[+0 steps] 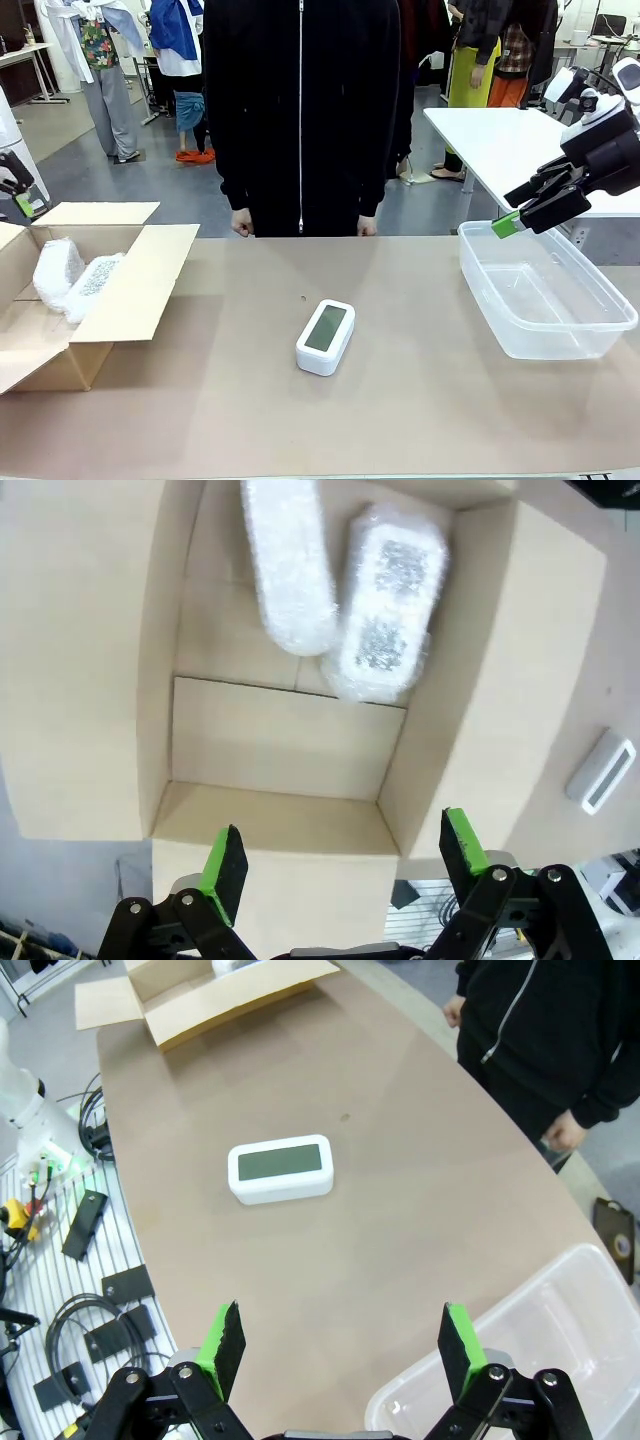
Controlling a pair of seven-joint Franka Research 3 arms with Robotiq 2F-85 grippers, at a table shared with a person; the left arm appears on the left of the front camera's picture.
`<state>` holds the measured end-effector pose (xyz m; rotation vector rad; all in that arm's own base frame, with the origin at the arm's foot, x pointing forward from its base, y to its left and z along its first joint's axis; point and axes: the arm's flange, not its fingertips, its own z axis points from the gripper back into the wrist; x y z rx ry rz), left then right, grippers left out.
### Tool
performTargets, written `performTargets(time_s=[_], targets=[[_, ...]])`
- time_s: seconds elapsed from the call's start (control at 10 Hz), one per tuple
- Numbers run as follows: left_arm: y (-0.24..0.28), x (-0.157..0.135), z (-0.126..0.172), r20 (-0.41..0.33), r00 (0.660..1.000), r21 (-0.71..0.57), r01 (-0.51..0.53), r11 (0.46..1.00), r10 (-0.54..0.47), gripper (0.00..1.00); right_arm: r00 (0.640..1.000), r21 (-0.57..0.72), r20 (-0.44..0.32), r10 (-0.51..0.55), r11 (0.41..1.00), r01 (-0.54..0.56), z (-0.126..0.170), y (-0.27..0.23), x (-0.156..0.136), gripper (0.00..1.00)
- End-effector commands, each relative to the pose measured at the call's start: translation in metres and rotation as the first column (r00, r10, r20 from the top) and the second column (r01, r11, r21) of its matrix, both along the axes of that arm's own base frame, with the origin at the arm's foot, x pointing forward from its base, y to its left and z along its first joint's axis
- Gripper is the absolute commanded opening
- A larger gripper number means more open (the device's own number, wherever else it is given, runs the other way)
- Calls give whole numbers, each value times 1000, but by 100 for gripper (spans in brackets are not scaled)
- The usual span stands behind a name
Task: Separate and place wrapped and unwrapped clocks.
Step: If the picked Digital clock is wrapped, place it in the Package Box ; if not, place it in the Organizing box.
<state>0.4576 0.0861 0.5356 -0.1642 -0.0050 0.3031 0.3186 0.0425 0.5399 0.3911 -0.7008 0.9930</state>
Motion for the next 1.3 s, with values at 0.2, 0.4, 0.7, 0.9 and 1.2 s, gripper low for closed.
performTargets(time_s=[0.2,0.4,0.7,0.9,1.2], targets=[[-24,-14,8,77,994,-32,74,997,-72,100,1000,28,3,24,999,-24,-2,1,3,100],[-21,-8,2,65,997,-56,39,998,-36,100,1000,28,3,24,999,-24,-2,1,3,100],[-22,-12,18,68,997,-17,47,999,-46,100,1000,28,3,24,999,-24,-2,1,3,100],[-22,-12,18,68,997,-17,47,999,-46,100,1000,28,3,24,999,-24,-2,1,3,100],[-22,-12,18,68,997,-17,47,999,-46,100,1000,28,3,24,999,-24,-2,1,3,100]])
